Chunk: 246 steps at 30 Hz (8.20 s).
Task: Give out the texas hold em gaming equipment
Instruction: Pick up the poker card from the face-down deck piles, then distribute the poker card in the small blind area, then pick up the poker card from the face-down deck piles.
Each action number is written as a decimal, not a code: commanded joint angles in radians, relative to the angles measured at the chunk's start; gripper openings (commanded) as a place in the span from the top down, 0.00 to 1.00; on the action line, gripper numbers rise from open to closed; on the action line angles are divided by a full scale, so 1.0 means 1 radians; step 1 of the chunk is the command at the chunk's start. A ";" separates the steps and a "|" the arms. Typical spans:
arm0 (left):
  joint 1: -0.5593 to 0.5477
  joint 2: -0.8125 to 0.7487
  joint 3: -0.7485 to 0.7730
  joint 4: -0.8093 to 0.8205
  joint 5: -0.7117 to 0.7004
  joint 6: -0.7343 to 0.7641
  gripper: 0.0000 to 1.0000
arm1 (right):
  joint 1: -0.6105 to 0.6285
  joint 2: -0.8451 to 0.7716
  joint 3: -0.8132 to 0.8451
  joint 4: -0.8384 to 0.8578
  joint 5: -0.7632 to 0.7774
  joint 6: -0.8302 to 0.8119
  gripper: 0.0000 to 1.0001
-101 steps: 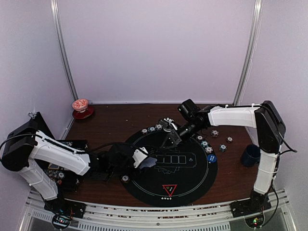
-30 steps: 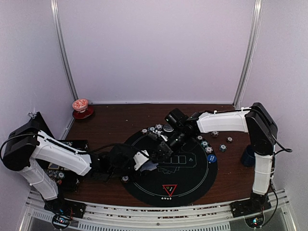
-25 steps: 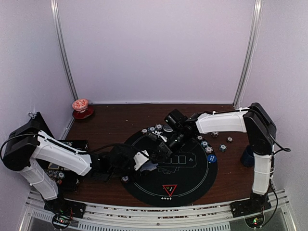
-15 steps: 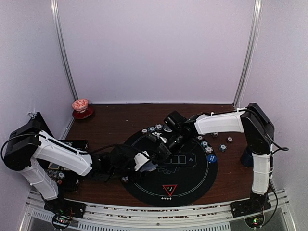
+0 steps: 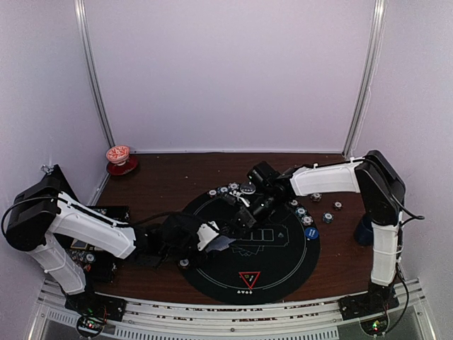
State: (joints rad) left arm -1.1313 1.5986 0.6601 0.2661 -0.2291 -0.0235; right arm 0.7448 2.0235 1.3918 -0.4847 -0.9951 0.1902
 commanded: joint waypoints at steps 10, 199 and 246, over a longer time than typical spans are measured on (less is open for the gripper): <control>0.003 0.004 0.024 0.048 -0.012 0.006 0.49 | -0.015 -0.030 0.000 -0.016 -0.032 -0.024 0.87; -0.061 -0.218 0.036 -0.071 -0.069 -0.017 0.49 | 0.103 -0.085 0.075 0.062 0.264 -0.175 0.45; -0.062 -0.201 0.030 -0.074 -0.080 -0.016 0.49 | 0.095 -0.157 0.088 -0.125 0.237 -0.336 1.00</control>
State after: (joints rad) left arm -1.1866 1.4086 0.6804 0.1017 -0.3061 -0.0494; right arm 0.8501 1.8885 1.4620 -0.5457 -0.7723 -0.1169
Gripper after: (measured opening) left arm 0.560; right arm 0.004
